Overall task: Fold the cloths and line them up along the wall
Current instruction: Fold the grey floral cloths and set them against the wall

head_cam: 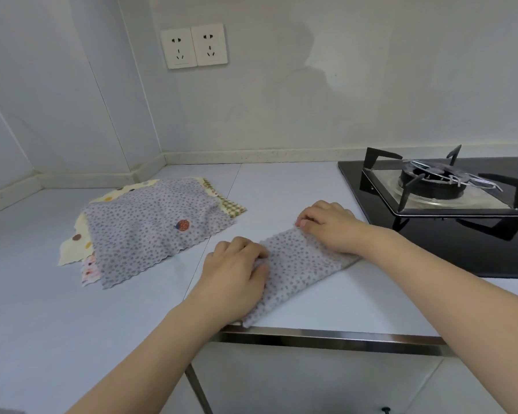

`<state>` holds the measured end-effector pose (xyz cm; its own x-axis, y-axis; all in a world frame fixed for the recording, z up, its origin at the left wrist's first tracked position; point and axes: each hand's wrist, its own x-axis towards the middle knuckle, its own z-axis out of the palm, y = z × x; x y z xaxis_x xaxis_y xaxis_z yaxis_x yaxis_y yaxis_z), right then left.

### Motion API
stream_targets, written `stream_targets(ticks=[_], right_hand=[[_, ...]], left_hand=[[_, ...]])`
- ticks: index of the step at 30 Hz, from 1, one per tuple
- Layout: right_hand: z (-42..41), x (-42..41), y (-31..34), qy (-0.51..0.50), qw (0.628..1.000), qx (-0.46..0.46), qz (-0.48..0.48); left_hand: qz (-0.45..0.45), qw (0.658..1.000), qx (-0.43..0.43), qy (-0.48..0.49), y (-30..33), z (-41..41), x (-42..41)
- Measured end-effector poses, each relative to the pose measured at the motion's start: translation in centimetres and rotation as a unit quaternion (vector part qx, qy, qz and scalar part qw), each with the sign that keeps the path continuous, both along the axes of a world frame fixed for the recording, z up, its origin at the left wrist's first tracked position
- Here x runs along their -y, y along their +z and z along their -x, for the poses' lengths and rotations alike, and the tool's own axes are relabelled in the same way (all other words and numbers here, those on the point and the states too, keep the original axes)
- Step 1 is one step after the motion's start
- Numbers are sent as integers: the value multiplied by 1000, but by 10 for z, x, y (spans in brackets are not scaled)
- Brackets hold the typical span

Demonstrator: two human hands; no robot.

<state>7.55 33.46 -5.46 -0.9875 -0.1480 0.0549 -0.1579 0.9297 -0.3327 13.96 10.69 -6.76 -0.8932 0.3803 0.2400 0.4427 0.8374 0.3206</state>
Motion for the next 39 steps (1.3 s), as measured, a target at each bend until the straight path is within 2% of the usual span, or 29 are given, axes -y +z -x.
stream_targets(ticks=[3,8,10,14,19,22,30,32,34,36,37,39], right_hand=[[4,0,10,23,999,7,-42],[10,-3,9,36,997,11,-60],[13,-9,10,51,998,21,-20],[14,-17,14,61,988,52,135],[18,-18,10,72,979,75,176],[17,-17,9,66,983,59,161],[10,-11,13,47,989,85,111],[6,-7,12,45,998,41,17],[2,-4,8,5,993,-70,-93],[-13,1,5,-30,983,-162,-82],[-22,4,3,-36,983,-172,-52],[-41,9,-6,-30,992,-123,-30]], left_hand=[[-51,997,62,12,12,16,-7],[39,997,31,51,18,48,-29],[50,997,31,55,17,56,-35],[19,997,50,47,18,61,-39],[-31,998,12,46,15,58,-43],[-20,998,-8,53,7,59,-45],[-12,997,-46,64,-7,59,-47],[7,995,-70,72,-6,58,-49],[35,988,-129,76,-5,55,-52],[35,985,-160,62,-4,47,-52],[30,987,-151,52,-5,40,-51],[29,993,-109,46,-11,23,-49]])
